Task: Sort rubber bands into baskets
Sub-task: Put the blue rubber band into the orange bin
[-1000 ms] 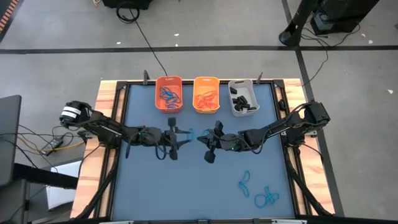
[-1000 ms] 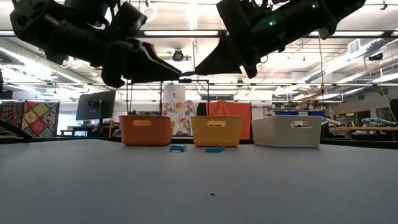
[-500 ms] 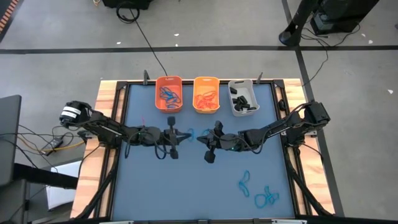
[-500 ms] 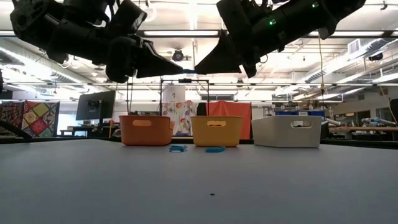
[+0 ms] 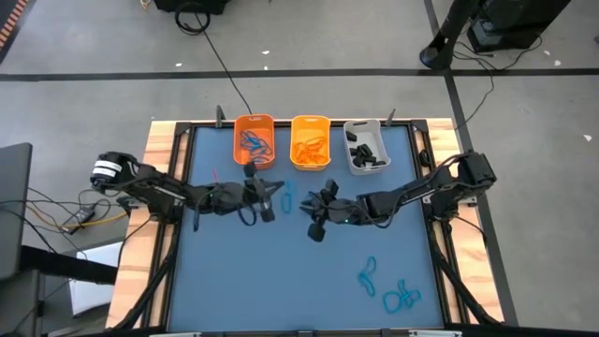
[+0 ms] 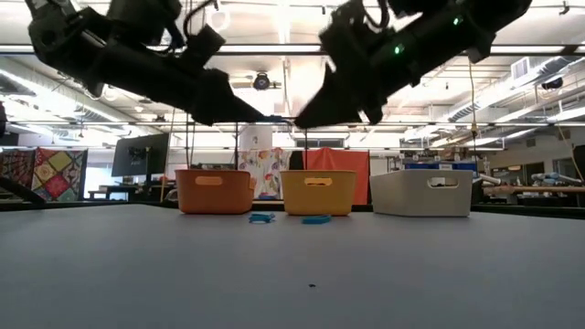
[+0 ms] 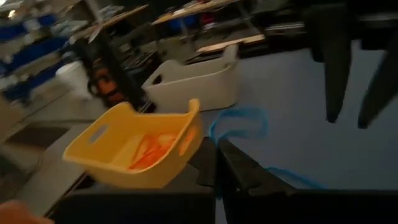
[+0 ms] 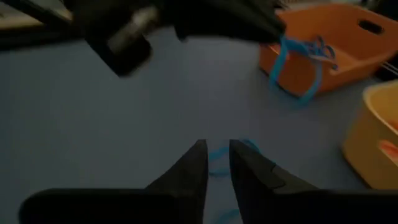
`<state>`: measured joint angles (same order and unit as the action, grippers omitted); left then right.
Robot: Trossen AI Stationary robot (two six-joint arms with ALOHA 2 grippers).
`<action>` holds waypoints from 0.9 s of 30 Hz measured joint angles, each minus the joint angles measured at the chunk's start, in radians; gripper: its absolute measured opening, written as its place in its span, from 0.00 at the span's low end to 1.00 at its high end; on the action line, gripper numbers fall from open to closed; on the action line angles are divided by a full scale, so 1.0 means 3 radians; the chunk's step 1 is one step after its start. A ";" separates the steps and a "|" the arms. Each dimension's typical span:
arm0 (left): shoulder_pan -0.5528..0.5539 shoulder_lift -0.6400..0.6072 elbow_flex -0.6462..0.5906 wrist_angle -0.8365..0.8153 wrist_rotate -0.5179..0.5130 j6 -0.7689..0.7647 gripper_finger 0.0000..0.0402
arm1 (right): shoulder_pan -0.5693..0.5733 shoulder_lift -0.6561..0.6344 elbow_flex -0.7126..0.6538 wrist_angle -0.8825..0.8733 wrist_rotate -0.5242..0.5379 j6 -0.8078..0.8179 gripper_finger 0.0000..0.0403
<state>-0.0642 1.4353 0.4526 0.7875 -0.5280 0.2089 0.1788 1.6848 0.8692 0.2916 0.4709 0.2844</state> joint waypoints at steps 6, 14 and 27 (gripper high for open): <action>0.0433 0.0000 0.0000 -0.0021 -0.0166 -0.0024 0.02 | -0.0145 0.0000 0.0000 -0.0348 -0.0136 -0.0076 0.27; 0.1029 0.0000 0.0002 -0.0357 -0.0236 -0.0470 0.03 | -0.0235 0.0241 -0.0011 -0.0440 -0.0444 -0.0184 0.26; 0.1489 0.0000 0.0003 -0.1027 -0.0242 -0.1298 0.18 | -0.0298 0.0758 -0.0009 -0.0094 -0.0947 -0.0290 0.26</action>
<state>0.3826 1.4353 0.4534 0.4794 -0.6007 -0.1804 0.0894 1.9121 0.8665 0.2634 0.1867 0.1973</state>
